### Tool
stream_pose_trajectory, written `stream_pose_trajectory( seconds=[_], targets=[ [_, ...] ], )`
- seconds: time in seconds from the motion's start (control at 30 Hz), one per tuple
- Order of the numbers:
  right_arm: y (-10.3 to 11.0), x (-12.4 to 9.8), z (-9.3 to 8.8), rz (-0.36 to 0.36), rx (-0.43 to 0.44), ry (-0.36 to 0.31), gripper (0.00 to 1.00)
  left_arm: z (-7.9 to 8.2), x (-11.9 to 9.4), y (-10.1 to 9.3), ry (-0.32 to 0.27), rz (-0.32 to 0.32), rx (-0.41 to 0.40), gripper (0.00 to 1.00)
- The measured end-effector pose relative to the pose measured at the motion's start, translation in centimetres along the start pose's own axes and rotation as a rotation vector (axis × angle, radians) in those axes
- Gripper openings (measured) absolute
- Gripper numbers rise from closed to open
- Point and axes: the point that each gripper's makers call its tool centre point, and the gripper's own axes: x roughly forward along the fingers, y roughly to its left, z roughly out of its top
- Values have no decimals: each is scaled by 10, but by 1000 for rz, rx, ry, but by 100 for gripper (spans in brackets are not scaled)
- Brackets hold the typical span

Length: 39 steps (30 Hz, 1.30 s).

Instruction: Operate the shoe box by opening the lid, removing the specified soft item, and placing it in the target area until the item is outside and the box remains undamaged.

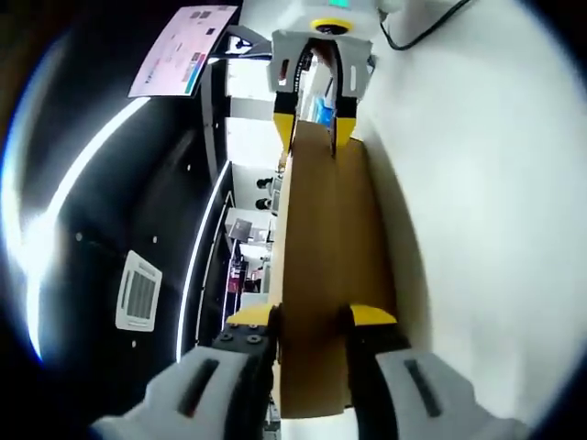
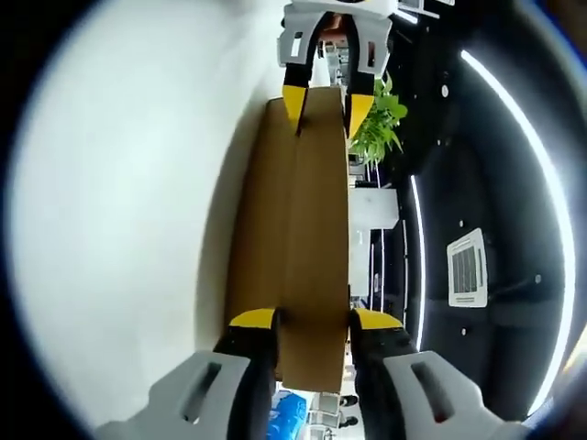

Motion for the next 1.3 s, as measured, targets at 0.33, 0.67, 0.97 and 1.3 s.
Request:
stream_pose_trajectory(
  seconds=[0.33,0.67,0.97,1.3],
  targets=[
    [4,2,0,17,125,-9,39,0,0,0,-1,2,-1,29],
    [0,1,-2,35,89,11,28,1,-1,2,10,4,-2,30],
    [-1,5,-3,35,34,26,29,-17,-12,2,65,32,2,29],
    [-3,8,-4,33,48,34,28,-16,-10,2,72,52,-38,28]
  ],
)
